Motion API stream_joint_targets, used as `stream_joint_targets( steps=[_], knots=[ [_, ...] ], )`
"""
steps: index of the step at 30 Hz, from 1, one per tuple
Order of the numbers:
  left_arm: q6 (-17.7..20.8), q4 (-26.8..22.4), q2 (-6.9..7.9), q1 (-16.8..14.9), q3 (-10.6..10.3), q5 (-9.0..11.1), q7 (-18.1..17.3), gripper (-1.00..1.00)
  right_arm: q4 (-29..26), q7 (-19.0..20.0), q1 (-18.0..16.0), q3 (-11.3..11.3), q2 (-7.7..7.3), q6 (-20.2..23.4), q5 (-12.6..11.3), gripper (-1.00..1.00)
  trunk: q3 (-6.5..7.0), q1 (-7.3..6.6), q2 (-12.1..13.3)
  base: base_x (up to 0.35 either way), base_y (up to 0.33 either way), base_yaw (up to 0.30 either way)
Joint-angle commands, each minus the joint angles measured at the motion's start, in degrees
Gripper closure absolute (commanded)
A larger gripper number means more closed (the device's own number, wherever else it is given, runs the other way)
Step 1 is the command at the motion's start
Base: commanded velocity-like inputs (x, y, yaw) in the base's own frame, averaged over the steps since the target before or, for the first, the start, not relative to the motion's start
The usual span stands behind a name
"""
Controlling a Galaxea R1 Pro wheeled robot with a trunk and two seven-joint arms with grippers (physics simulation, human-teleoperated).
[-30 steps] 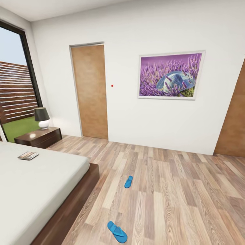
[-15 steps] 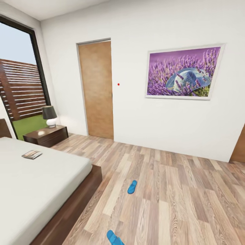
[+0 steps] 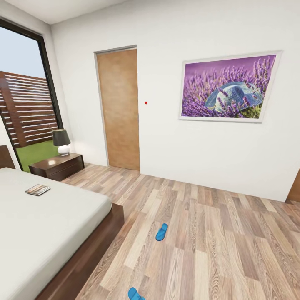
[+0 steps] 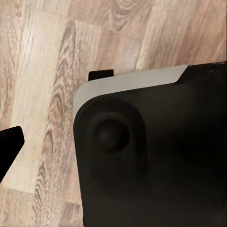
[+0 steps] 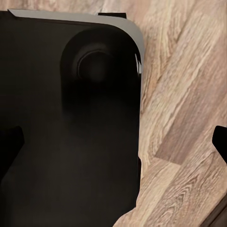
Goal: In the bedroom, move the book from the bed onto either nightstand, and place the two sandals side by side next to the bed.
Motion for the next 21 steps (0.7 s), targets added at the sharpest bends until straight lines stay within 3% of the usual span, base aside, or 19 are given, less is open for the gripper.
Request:
stream_joint_targets(
  steps=[1,8,21],
  knots=[
    [-0.2,-0.8,-0.01,0.0,-0.1,-0.4,0.0,-1.0,-0.1,0.2,0.0,0.0,-0.02,-0.1,0.0,-1.0,-0.06,0.0,0.0,0.02,-0.016,0.006],
    [0.3,-7.0,-0.08,-1.6,-0.2,-0.5,-0.1,-1.0,-0.8,0.2,0.0,0.0,-0.02,-2.4,0.1,-1.0,-0.06,0.0,0.0,0.007,-0.006,0.002],
    [0.2,-8.5,-0.6,-5.6,-0.3,-0.6,0.1,-1.0,-4.7,0.2,0.0,-0.1,0.04,-3.7,0.0,-1.0,-0.06,0.0,0.0,0.001,-0.001,0.0]
  ],
)
